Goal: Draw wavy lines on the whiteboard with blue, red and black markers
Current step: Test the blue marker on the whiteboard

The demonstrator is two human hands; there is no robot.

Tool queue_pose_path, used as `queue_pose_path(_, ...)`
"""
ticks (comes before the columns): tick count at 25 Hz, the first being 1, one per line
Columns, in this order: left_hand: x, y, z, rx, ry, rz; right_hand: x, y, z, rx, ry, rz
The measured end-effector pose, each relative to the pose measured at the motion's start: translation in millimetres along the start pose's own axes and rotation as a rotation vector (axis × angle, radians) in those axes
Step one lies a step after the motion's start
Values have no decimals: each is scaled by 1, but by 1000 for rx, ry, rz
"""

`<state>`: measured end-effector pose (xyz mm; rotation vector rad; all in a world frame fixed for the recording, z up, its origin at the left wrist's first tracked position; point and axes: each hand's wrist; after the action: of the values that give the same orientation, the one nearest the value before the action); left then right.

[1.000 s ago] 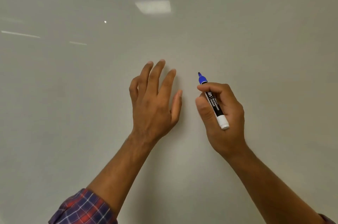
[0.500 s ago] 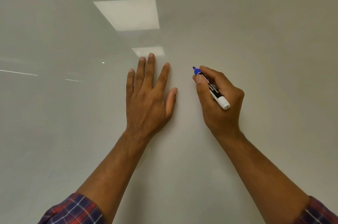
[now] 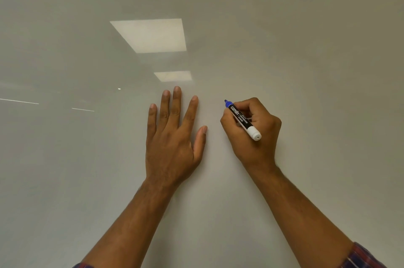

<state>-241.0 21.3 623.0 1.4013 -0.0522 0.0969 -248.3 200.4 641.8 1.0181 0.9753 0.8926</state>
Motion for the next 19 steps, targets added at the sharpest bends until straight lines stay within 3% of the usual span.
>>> queue_pose_path(7,-1,0,1,-7,-11,-4,2,-9,6,61,-63,88)
queue_pose_path(10,-1,0,1,-7,-10,-8,16,-30,4,-20,-50,47)
queue_pose_path(16,-1,0,2,-3,-8,-26,42,-115,-8,-106,-136,149)
queue_pose_path(19,-1,-1,0,3,-6,-37,48,-168,-18,-65,-333,212)
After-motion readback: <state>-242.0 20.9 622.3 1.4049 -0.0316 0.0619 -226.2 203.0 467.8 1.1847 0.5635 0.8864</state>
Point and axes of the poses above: each hand's wrist, its own y-axis towards the middle knuckle, its own x-axis out of the back of the hand, z = x × y, and after that the axes turned 2 degrees about z, right-handed
